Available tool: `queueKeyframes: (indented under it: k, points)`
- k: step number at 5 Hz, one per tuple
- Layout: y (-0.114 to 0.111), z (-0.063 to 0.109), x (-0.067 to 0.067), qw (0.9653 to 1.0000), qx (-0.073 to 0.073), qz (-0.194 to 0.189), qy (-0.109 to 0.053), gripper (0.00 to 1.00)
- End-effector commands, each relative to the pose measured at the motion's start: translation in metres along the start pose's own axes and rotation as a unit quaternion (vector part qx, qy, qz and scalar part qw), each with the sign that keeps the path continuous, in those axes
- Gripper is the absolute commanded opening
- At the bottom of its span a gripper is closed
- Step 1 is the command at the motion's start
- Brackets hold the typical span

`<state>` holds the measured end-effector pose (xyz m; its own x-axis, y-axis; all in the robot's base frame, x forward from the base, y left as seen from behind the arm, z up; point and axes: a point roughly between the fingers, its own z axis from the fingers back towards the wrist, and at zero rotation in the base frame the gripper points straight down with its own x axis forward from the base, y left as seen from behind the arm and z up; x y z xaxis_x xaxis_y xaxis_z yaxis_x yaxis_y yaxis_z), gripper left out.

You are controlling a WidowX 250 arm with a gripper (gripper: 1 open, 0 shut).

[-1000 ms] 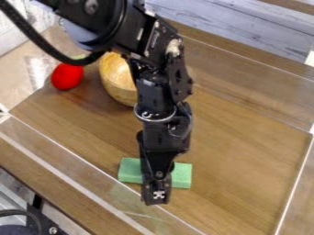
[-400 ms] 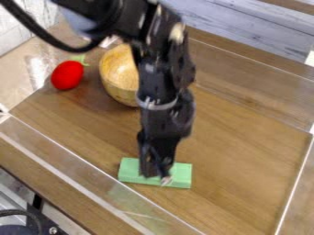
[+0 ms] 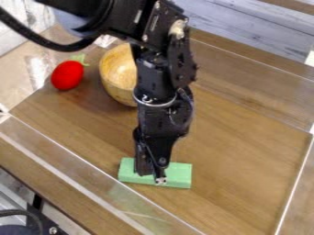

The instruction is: Put the green block in the brown bowl

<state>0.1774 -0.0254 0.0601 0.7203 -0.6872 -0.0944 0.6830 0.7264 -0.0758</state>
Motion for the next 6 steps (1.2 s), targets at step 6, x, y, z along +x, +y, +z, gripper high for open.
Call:
queueKeyframes:
  k: [6]
  points:
    - [0.025, 0.006, -0.008, 0.9893, 0.020, 0.134, -0.053, 0.00]
